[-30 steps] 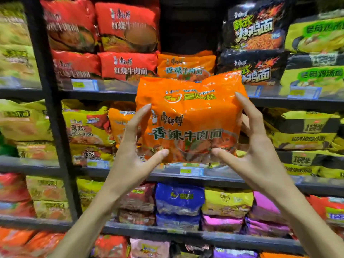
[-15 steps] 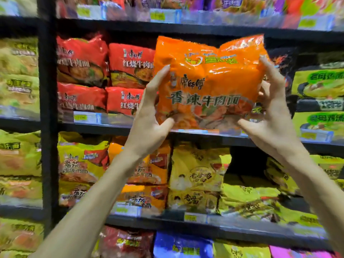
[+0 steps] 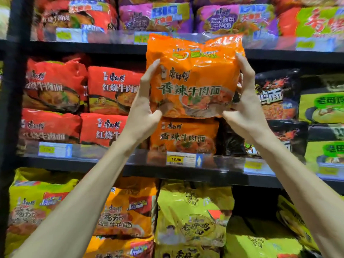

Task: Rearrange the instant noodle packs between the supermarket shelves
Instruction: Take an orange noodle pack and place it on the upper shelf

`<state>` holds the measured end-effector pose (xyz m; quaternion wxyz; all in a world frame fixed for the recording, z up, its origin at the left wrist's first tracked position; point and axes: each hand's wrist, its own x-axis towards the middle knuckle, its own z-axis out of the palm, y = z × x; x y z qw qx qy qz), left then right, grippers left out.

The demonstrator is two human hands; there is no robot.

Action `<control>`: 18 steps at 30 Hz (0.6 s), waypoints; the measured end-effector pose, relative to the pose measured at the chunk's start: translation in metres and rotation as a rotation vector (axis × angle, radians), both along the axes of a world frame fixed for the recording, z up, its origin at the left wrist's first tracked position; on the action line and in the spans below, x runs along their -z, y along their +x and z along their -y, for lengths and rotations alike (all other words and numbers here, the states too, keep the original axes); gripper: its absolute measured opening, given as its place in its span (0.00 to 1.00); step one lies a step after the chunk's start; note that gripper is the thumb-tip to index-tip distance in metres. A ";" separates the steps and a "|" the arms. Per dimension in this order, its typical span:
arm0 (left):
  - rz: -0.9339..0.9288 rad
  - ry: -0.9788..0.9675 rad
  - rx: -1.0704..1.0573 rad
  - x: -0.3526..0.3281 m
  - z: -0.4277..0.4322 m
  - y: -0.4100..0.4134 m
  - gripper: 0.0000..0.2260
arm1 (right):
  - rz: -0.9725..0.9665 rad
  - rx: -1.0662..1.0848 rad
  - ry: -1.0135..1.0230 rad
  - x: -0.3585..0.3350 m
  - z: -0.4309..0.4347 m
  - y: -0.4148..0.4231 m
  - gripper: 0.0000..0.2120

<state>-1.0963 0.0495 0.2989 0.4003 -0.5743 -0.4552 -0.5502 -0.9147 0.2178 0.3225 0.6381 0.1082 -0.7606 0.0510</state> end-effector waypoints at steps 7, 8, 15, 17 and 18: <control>0.013 -0.003 -0.033 0.002 -0.020 -0.018 0.39 | -0.102 -0.033 0.024 0.007 -0.018 -0.028 0.39; 0.042 -0.013 -0.057 0.004 -0.023 -0.022 0.39 | -0.124 -0.018 0.033 0.009 -0.019 -0.032 0.39; 0.091 -0.028 -0.068 0.014 -0.032 -0.039 0.41 | -0.045 0.073 0.007 0.012 -0.025 -0.040 0.42; 0.070 -0.038 -0.039 0.018 -0.034 -0.036 0.39 | 0.010 0.089 -0.010 0.013 -0.024 -0.040 0.42; 0.062 -0.044 -0.033 0.019 -0.035 -0.035 0.38 | 0.035 0.114 -0.027 0.013 -0.024 -0.040 0.43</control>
